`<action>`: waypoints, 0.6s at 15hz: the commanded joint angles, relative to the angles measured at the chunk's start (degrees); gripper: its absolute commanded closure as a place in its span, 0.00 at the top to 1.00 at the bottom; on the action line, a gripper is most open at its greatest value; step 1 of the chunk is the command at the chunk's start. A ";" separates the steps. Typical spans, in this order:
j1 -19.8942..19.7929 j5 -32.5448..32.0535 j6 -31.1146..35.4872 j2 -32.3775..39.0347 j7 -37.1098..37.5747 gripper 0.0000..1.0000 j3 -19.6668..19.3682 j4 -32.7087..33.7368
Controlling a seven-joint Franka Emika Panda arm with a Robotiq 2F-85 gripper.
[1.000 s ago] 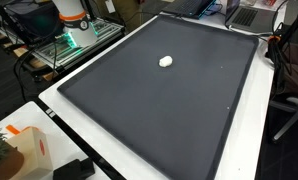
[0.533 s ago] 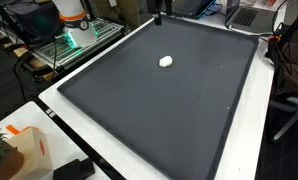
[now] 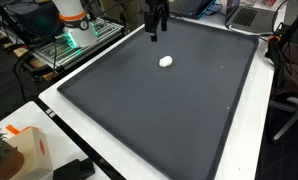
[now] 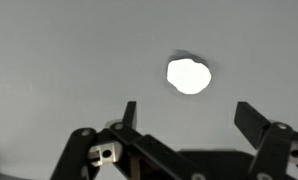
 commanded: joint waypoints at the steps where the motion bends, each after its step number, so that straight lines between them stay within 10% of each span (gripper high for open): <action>1: 0.56 2.12 7.16 1.59 -1.14 1.00 -0.31 -2.53; 9: -1.18 7.06 36.98 5.92 -15.96 1.00 1.58 -16.09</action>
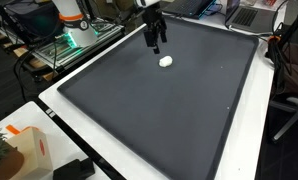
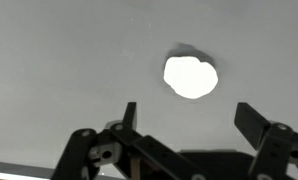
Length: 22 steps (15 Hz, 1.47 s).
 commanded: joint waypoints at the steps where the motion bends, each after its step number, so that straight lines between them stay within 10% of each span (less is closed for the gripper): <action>1: -2.12 4.88 12.69 -0.11 -10.46 1.00 3.77 -8.10; 7: -10.91 -13.42 29.12 6.75 -1.30 1.00 10.65 -7.04; 9: -13.89 -16.21 24.84 6.60 3.48 1.00 9.62 -6.96; 10: -7.66 -13.38 26.64 6.07 0.87 1.00 6.80 -6.77; 16: -15.11 -16.78 24.95 7.01 1.01 1.00 9.20 -6.66; 22: -22.88 -34.55 30.76 11.67 -1.77 1.00 9.26 -6.59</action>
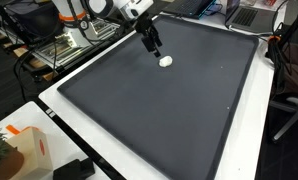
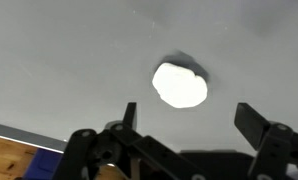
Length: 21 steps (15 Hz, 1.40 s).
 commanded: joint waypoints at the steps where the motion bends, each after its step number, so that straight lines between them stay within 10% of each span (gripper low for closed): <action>1: -5.87 -11.74 4.67 3.96 -1.71 1.00 -0.24 0.00; 15: -18.37 -41.62 14.79 10.53 -0.10 1.00 -1.08 4.35; 19: -19.07 -44.25 16.35 11.61 1.57 1.00 -0.72 6.01; 21: -10.74 -41.56 17.43 9.78 1.32 1.00 -7.91 5.09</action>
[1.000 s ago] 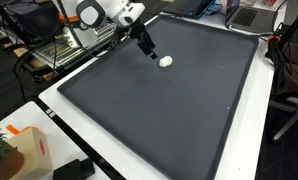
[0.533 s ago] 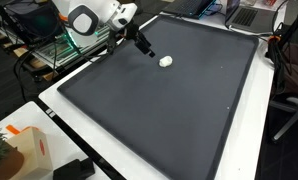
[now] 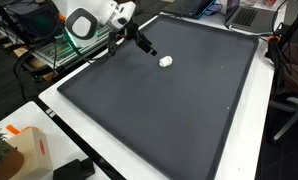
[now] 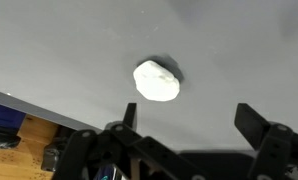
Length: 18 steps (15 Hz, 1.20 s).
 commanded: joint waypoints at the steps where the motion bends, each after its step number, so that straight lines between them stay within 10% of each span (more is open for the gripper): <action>1: 7.65 -0.09 2.34 -0.21 1.36 1.00 -7.35 0.38; 18: 8.88 4.49 -13.50 -14.13 35.50 1.00 2.09 -3.01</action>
